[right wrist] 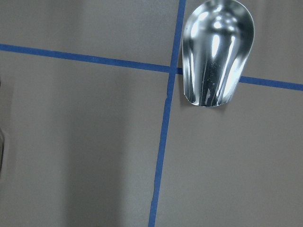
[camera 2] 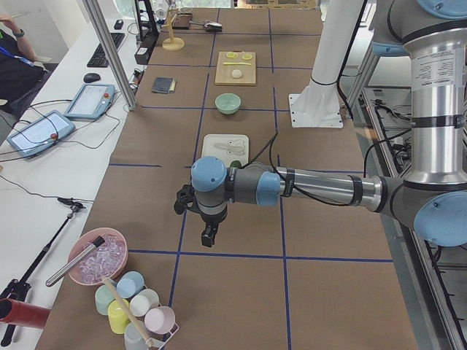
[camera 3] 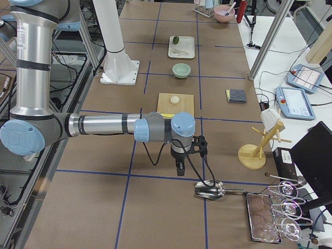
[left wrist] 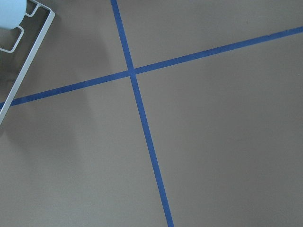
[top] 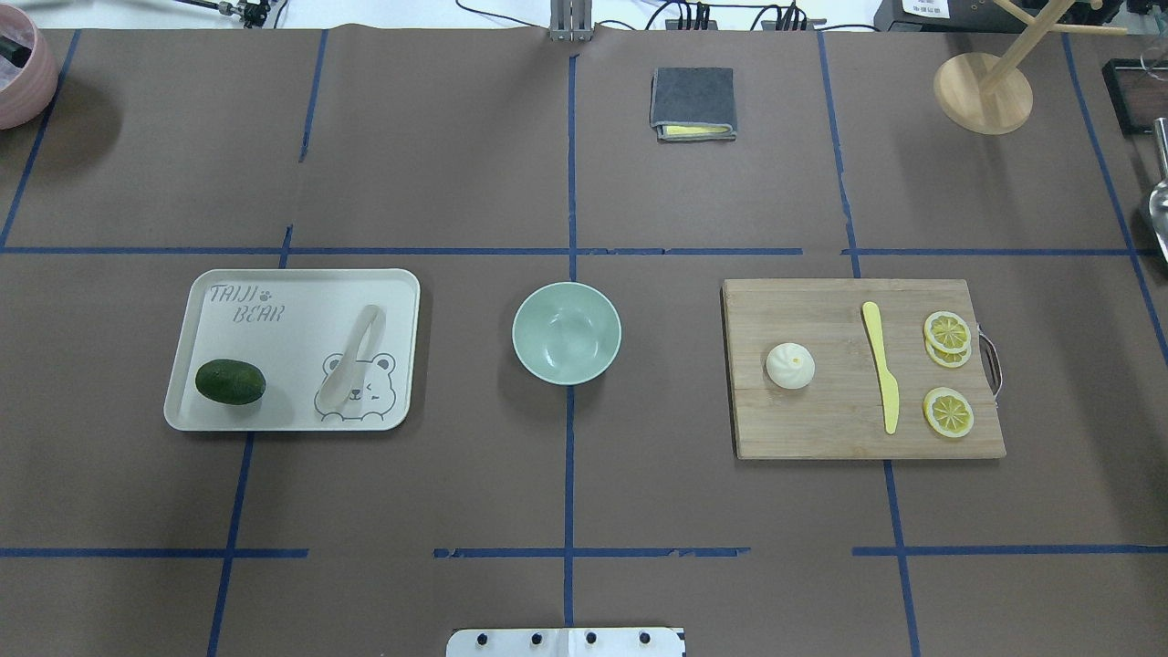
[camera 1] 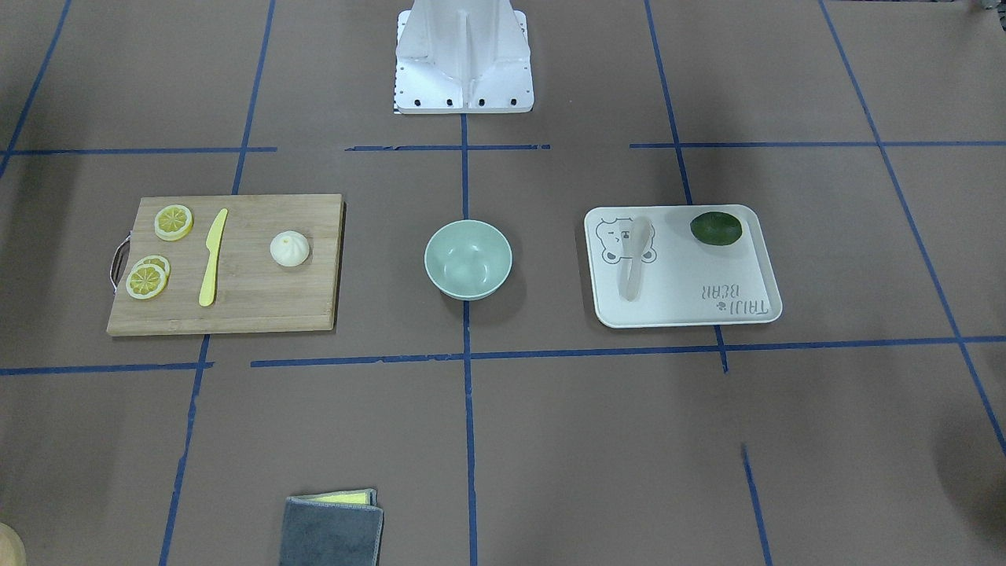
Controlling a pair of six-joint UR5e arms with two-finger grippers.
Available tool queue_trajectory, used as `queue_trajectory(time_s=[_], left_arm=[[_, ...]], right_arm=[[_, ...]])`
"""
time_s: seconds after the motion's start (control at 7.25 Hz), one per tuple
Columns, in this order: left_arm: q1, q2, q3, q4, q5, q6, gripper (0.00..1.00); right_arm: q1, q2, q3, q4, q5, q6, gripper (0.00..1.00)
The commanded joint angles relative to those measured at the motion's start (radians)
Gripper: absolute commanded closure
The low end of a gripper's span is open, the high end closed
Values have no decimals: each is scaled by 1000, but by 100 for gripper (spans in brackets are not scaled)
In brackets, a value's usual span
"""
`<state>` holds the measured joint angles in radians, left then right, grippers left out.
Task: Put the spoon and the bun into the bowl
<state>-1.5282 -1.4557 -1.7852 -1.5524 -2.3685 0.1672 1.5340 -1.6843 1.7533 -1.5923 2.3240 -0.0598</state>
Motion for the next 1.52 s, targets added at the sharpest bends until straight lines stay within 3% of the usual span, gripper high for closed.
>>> queue_trajectory(time_s=[0.0,0.28,0.55,1.1,1.38], left_arm=[[0,0,-9,2,6,11,0],[8,-2,-13,0,3,12,0],[36,-21,-31,-99,3,9,0],[118,-257,-16,-208,3,-2,0],[219,-295,12,-509,0,-41,0]], right_arm=[[0,8,2,2,0,2,0],[0,11,-3,105,-6,5,0],[-12,18,-6,232,-12,11,0],[-11,58,-44,242,1,15,0],[-11,58,-45,242,0,14,0]])
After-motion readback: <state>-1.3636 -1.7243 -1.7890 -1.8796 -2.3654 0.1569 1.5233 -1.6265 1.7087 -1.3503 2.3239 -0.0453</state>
